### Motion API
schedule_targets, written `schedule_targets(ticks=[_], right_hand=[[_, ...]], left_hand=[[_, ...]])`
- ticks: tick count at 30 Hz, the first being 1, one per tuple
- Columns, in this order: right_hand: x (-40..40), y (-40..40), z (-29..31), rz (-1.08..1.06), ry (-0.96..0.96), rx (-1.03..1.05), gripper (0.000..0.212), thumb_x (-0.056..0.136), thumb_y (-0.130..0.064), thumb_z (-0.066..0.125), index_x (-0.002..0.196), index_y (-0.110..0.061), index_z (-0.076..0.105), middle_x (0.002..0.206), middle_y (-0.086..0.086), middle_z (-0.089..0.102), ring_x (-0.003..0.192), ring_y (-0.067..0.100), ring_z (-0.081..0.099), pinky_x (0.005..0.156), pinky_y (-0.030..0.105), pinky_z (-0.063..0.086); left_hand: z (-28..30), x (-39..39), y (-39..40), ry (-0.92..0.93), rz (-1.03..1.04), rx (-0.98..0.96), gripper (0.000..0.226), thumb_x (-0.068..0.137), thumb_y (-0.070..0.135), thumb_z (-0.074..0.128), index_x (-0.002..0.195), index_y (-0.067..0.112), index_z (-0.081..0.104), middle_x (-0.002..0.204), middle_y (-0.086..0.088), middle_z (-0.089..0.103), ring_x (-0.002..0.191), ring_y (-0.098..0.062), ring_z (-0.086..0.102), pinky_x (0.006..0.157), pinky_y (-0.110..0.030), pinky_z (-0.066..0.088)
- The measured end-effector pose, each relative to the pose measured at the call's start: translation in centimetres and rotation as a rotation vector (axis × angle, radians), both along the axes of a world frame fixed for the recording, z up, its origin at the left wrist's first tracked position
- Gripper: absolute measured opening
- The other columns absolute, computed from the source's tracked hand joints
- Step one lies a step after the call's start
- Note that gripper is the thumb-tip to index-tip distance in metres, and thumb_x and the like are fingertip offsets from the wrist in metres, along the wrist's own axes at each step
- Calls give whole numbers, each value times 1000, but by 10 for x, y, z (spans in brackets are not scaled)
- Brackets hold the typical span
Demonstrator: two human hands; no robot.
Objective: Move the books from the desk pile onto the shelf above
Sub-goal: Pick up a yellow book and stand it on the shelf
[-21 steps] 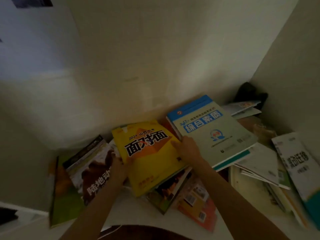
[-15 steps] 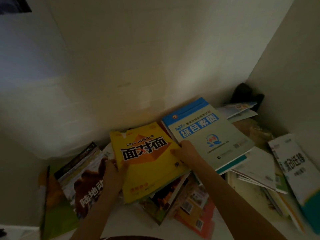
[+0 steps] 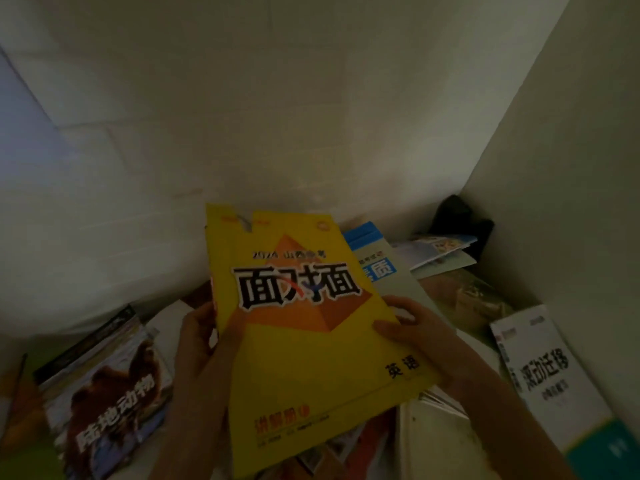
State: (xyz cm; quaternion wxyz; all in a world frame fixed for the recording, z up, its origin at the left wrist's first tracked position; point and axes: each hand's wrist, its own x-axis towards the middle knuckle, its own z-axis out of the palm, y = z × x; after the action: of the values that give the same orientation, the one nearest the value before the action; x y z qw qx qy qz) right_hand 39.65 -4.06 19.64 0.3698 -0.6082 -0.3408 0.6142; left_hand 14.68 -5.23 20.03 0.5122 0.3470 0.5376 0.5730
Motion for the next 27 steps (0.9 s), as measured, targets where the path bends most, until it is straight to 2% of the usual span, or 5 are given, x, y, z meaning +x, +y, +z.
schedule_targets(ticks=[5, 9, 15, 20, 27], right_hand=[[27, 9, 2, 18, 185, -142, 31, 85, -30, 57, 114, -20, 62, 103, 9, 72, 91, 32, 69, 71, 45, 56], [51, 32, 0, -16, -311, 18, 13, 89, -18, 62, 102, -17, 63, 101, 11, 67, 80, 27, 64, 69, 38, 52], [68, 54, -39, 125, -708, -2, 44, 91, -23, 61, 131, -10, 50, 129, 18, 55, 113, 38, 54, 95, 47, 44], [71, 79, -51, 176, -777, -73, 75, 83, -36, 70, 142, -6, 34, 145, 17, 36, 127, 37, 41, 103, 48, 39], [52, 90, -56, 61, -460, -80, 68, 88, -28, 64, 141, -3, 29, 139, 16, 45, 124, 38, 45, 99, 42, 40]], left_hand=[[-13, 41, 27, -93, -88, -3, 25, 91, 20, 51, 114, 28, 53, 112, 3, 65, 89, -18, 69, 65, -37, 59], [-53, 79, 40, -96, -186, -94, 25, 91, 18, 54, 115, 22, 47, 117, -6, 60, 97, -28, 66, 75, -49, 57], [-100, 110, 54, 612, -64, -373, 43, 91, 14, 58, 131, 8, 43, 139, -17, 26, 128, -35, 31, 101, -36, 33], [-96, 109, 62, 476, -116, -496, 57, 90, 17, 59, 136, 0, 30, 137, -21, 29, 119, -36, 41, 90, -39, 42], [-101, 110, 49, 188, -79, -613, 56, 87, 19, 64, 125, 0, 28, 124, -17, 45, 106, -36, 52, 80, -41, 46]])
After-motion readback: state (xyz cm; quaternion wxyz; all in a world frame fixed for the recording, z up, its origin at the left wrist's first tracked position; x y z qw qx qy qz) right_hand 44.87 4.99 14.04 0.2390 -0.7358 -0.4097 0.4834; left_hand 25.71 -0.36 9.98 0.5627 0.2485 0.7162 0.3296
